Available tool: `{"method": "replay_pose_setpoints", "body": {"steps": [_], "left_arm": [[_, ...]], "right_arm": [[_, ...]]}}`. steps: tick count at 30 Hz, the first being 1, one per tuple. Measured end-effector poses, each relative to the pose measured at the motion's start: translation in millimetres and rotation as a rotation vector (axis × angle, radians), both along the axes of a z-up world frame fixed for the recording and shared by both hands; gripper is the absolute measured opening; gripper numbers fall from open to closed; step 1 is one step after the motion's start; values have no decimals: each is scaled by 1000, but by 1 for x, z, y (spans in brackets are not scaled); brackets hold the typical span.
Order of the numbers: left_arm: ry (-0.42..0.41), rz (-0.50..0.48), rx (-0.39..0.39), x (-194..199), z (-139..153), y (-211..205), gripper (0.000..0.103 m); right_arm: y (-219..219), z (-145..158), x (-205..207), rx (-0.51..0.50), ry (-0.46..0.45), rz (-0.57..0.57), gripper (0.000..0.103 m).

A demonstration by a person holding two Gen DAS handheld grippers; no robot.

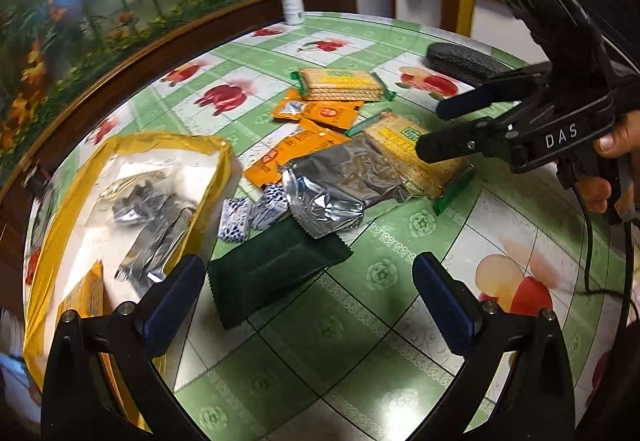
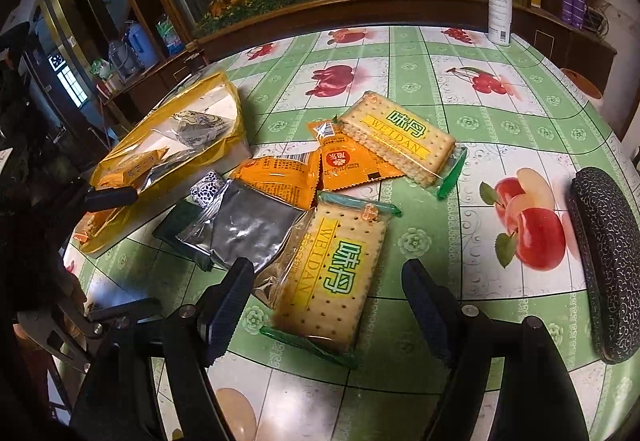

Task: Organize snacks
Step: 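Move the left tool to the dark green packet while the right tool reaches the WEIDAN cracker pack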

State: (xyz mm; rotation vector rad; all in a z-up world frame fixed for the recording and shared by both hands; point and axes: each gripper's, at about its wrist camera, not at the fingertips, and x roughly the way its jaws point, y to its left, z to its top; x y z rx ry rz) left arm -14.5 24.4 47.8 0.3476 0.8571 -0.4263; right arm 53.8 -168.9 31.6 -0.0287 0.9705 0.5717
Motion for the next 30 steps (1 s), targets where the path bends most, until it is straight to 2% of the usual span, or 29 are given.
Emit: {"method": "replay_pose_setpoints", "body": {"steps": [2, 5, 8, 11, 13, 16, 17, 18, 19, 22, 25, 30], "left_arm": [[7, -38, 20, 5, -2, -2, 103], [41, -44, 69, 20, -10, 0, 103], [150, -55, 87, 35, -25, 2, 103], [202, -106, 100, 28, -35, -9, 103], [227, -128, 64, 18, -33, -14, 103], [328, -169, -54, 1, -26, -20, 99], [335, -174, -45, -5, -26, -25, 99], [301, -160, -11, -10, -24, -28, 99], [258, -127, 19, -10, -21, -28, 99], [180, -29, 40, 5, -10, -14, 99], [204, -1, 64, 19, -12, -5, 99], [217, -77, 79, 16, -23, -17, 99]], "right_arm": [[1, 1, -1, 2, 3, 6, 78], [3, 2, -4, 6, 5, 13, 78], [2, 3, -4, 8, 10, 7, 78], [-1, 3, -3, 11, 15, 3, 78], [-3, 3, -2, 14, 16, 4, 78], [-4, 2, -2, 18, 19, 1, 78], [-4, 2, -2, 19, 17, 2, 78], [-4, 2, -3, 19, 12, 5, 78], [-3, 1, -2, 18, 10, 6, 78], [2, -1, -1, 14, 18, 11, 78], [10, -3, -2, 9, 15, 27, 77], [17, -7, 4, -30, -7, 32, 76]]}}
